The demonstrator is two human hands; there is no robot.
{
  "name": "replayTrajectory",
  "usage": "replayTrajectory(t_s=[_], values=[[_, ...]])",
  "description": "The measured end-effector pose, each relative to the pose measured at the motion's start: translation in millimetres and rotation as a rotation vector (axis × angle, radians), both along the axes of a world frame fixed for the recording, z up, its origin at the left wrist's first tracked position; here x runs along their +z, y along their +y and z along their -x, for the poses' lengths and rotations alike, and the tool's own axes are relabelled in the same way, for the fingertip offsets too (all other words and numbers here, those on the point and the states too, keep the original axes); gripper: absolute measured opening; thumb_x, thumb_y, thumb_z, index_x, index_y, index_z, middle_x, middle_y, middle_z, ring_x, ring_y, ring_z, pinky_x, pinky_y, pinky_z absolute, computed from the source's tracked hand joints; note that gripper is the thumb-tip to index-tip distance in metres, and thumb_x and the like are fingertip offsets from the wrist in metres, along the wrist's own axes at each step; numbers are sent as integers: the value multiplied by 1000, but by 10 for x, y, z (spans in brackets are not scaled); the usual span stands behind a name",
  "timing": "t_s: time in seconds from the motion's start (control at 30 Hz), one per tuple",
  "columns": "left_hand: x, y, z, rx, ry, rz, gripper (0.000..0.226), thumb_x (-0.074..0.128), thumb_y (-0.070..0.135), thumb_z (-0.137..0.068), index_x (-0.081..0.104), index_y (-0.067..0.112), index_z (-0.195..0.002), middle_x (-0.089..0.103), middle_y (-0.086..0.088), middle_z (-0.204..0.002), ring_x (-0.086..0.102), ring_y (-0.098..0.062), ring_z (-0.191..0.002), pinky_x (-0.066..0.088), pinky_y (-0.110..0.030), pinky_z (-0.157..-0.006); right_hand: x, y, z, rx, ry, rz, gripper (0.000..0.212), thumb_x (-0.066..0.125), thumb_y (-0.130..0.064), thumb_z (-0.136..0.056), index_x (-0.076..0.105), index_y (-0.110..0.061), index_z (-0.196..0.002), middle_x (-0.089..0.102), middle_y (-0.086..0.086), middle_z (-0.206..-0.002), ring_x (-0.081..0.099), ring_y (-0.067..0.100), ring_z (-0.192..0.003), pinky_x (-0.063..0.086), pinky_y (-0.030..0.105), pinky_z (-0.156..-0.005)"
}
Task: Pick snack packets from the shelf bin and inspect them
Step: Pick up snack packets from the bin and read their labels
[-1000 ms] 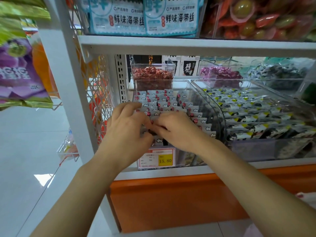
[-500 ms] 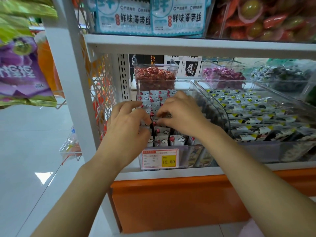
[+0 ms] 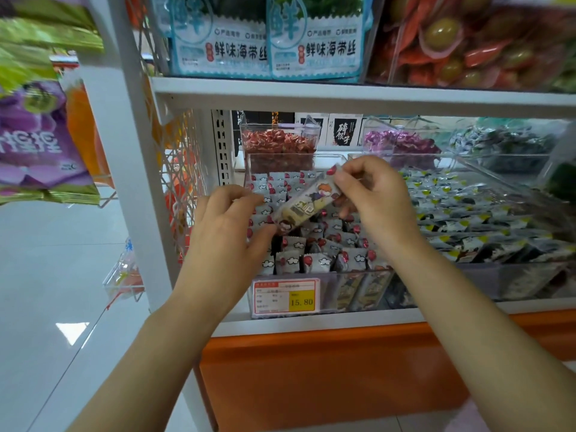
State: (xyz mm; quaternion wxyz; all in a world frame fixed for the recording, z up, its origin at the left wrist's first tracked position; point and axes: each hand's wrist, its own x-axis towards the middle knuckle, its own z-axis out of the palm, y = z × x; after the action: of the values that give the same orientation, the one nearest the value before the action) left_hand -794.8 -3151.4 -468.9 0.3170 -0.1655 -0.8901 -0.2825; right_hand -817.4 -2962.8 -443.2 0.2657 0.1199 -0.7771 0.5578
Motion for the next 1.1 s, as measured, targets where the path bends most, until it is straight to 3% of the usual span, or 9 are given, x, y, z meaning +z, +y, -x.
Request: replayTrajectory(t_s=[0.07,0.17,0.3,0.5,0.63,0.8,0.9,1.0,1.1], values=[[17,43,-24,-31,-39,-62,46,57,27,-89,50,13,-133,47,0,-122,46,-13,-106,27,-13,-89,-22,47,-87,39,-56,168,14,53,-9,-94,57,-12,-80,63,2,-73,57,14,-53,49,24,-49],[43,100,-56,-79,-139,-164,43,50,33,-92,50,17,-132,53,8,-109,54,-3,-86,43,-14,-73,-59,78,-190,173,-141,417,15,50,-4,-94,59,-7,-81,64,-1,-64,58,11,-53,49,20,-48],[74,124,-81,-221,-365,-490,17,52,23,-92,63,16,-103,64,7,-83,62,3,-63,46,-9,-48,-111,110,-273,282,-280,630,11,51,-3,-91,62,-3,-87,63,5,-70,62,10,-57,52,19,-51],[95,126,-89,-360,-585,-994,26,57,31,-86,59,7,-96,69,-6,-73,66,-14,-61,51,-19,-49,-138,148,-291,397,-410,794,19,49,11,-86,62,1,-95,72,7,-73,69,13,-64,55,19,-58],[82,90,-62,-379,-595,-1080,32,62,34,-72,59,10,-94,59,-3,-65,59,-10,-53,52,-19,-51,-159,144,-286,368,-417,808,21,50,12,-84,63,0,-96,72,8,-74,69,14,-64,55,19,-57],[101,82,-49,-520,-637,-1252,17,58,6,-80,63,8,-96,57,-4,-71,60,-6,-57,52,-14,-56,-174,138,-268,320,-415,885,22,50,13,-85,61,1,-99,71,7,-68,69,14,-60,55,19,-54],[96,94,-56,-541,-624,-1235,21,53,-3,-85,62,6,-102,58,-4,-70,63,-8,-60,53,-16,-59,-173,126,-263,299,-408,941,20,49,12,-85,63,0,-93,70,7,-66,68,14,-58,54,19,-52],[87,123,-69,-547,-603,-1175,26,49,-6,-88,60,4,-110,55,-9,-82,65,-10,-67,54,-17,-64,-197,113,-252,270,-379,945,20,48,12,-87,63,-1,-90,68,9,-72,67,13,-57,53,18,-51],[90,127,-84,-561,-637,-1120,28,49,-10,-87,68,8,-95,63,-5,-78,67,-13,-73,55,-19,-67,-232,114,-263,187,-284,770,19,48,11,-89,61,-2,-91,62,10,-80,67,12,-58,54,18,-55]])
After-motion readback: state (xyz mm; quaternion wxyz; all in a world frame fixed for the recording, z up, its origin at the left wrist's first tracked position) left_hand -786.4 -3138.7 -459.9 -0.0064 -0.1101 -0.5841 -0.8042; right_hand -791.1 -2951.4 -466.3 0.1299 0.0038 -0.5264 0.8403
